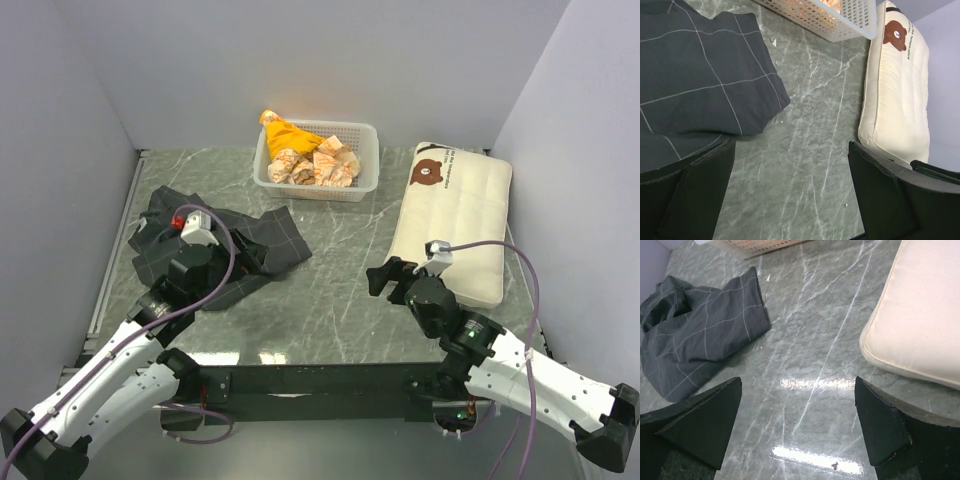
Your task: Put the pillow into the pillowcase
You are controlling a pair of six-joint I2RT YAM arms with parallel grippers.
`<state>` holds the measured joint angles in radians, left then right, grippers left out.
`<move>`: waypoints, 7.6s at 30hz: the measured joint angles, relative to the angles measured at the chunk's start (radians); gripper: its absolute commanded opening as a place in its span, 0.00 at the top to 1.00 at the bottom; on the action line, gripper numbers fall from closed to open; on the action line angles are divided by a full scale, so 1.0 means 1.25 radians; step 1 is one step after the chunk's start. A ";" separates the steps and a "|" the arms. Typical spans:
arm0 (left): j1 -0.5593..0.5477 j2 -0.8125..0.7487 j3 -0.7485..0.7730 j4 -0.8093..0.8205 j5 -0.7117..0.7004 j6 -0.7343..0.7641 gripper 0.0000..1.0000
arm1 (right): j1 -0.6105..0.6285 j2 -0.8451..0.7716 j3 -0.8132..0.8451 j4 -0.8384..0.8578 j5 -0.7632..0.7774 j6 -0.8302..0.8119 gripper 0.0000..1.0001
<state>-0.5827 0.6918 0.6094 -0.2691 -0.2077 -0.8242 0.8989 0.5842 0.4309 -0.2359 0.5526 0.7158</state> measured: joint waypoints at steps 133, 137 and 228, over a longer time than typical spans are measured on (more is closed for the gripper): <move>0.439 0.455 -0.013 0.180 0.028 -0.186 0.20 | 0.107 1.337 1.032 -0.091 -0.139 -0.149 0.98; 0.437 0.455 -0.013 0.183 0.028 -0.175 0.12 | 0.105 1.269 0.965 -0.083 -0.138 -0.139 1.00; -0.141 0.403 0.105 0.023 -0.137 -0.011 0.06 | -0.165 0.126 -0.011 0.019 -0.137 0.102 0.09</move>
<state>-0.7593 1.1961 0.7406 -0.2409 -0.3794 -0.8375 0.6926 0.7422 0.4171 -0.2127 0.3809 0.8436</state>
